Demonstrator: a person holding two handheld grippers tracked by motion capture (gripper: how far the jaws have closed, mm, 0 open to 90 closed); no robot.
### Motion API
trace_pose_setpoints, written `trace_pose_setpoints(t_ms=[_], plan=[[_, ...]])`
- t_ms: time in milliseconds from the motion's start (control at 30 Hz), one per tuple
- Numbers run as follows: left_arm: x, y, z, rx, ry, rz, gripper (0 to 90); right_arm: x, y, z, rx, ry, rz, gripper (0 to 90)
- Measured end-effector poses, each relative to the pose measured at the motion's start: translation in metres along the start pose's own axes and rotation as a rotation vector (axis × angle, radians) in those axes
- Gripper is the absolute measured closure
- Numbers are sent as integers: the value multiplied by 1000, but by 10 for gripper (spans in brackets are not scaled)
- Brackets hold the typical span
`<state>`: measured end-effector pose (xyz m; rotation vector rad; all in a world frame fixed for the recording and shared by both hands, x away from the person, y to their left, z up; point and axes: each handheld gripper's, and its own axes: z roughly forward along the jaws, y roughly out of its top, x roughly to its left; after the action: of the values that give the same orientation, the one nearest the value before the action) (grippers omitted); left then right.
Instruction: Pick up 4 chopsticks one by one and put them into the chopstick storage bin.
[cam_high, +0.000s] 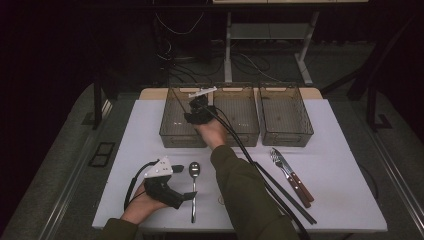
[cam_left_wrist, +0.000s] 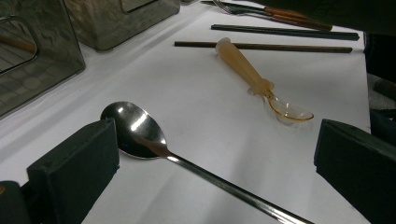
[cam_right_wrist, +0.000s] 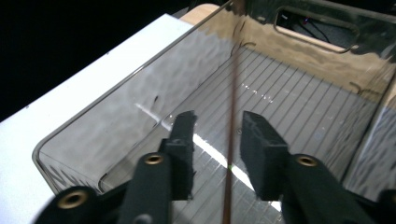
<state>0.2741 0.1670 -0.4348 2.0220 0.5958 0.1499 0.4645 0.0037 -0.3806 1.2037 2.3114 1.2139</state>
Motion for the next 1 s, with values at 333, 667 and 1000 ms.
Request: trace_pose_setpoints(t_ms=[333,667,1000], plan=[[1,0,-1,-1,3,-6,0,-4,5,-25,-7,27,-34,507],[1,-1,-1,3,12,-11,0,-19,-6,-68,-49,51,-33,433],[2,-1,-1,2,13,-14,0,-39,-25,-96,-57,84,-49,386]])
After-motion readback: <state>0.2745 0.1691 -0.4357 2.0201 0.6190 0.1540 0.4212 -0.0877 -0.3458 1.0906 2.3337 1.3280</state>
